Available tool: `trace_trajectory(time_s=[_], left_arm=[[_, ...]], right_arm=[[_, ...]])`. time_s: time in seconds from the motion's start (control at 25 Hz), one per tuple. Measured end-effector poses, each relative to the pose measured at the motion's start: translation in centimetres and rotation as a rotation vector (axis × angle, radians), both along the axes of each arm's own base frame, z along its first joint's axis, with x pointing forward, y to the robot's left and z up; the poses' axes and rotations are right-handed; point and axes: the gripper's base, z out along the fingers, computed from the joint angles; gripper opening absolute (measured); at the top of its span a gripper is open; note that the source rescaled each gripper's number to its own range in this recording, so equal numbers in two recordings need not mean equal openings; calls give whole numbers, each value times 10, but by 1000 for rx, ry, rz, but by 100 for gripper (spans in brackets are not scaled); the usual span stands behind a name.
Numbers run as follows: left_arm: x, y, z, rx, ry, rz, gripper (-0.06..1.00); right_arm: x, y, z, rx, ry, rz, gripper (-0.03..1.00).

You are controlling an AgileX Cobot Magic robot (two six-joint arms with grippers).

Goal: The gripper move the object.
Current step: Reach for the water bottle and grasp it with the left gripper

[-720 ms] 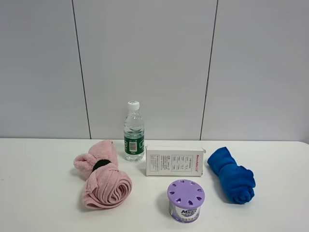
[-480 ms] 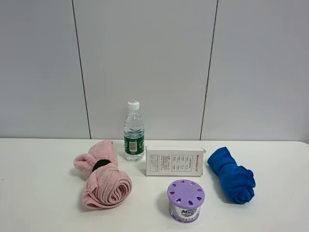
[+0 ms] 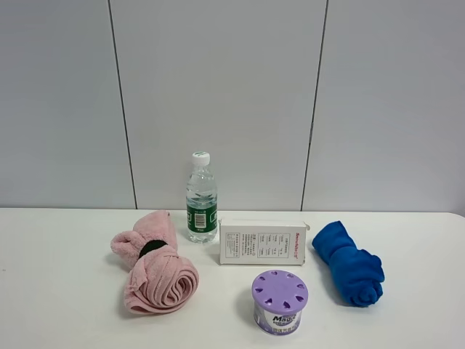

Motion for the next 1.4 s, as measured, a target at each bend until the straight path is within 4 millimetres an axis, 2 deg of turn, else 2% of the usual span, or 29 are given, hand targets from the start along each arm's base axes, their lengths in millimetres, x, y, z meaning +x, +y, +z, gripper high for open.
trace_trajectory(time_s=[1.12,1.24,1.4], left_arm=[[0,0,0,-2,0,-1,99],[1,-2,9,-16,-7,-21,99],[15,-6,45,-24,-16,-78,99]], right_arm=[[0,0,0,0,0,0,100],[0,0,0,0,0,0,100],[0,0,0,0,-1,0,100]])
